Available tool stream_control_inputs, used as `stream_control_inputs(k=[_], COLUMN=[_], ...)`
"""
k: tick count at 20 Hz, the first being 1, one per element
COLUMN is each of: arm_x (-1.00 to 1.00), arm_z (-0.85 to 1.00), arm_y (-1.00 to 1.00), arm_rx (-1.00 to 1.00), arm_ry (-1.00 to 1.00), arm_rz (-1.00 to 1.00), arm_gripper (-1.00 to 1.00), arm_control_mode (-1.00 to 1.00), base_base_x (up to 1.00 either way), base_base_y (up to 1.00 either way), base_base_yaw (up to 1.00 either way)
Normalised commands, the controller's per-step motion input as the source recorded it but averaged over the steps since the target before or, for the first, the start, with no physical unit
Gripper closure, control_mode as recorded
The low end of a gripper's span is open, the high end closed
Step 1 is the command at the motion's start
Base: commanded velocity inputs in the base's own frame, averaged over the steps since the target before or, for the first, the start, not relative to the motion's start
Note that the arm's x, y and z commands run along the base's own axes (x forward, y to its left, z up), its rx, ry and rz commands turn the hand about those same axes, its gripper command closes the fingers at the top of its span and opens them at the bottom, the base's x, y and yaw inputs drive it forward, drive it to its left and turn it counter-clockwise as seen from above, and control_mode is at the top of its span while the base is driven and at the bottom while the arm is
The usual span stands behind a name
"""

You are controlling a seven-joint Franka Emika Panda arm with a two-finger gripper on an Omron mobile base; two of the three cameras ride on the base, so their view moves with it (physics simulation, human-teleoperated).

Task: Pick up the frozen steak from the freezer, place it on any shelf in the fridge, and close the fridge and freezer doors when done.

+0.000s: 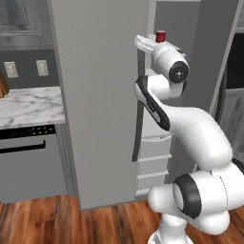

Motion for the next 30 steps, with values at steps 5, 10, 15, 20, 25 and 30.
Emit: stream_control_inputs(k=[5,10,15,20,25,30], arm_x=[-1.0,-1.0,-1.0,-1.0,-0.7,0.08], arm_z=[-0.17,-1.0,-1.0,-0.77,-0.29,-0.28], arm_y=[-0.6,-0.92,-0.63,-0.87,-1.0,-1.0], arm_rx=[-0.02,-0.12,-0.23,-0.06,0.0,0.02], arm_ry=[0.24,0.4,0.52,0.39,0.2,0.02], arm_rz=[0.0,0.0,0.0,0.0,-0.05,-0.01], arm_gripper=[-1.0,-1.0,-1.0,-1.0,-1.0,-1.0], arm_control_mode=[-1.0,-1.0,-1.0,-1.0,-1.0,-1.0], base_base_x=[0.0,0.0,0.0,0.0,0.0,0.0], base_base_y=[0.0,0.0,0.0,0.0,0.0,0.0], base_base_yaw=[0.0,0.0,0.0,0.0,0.0,0.0])
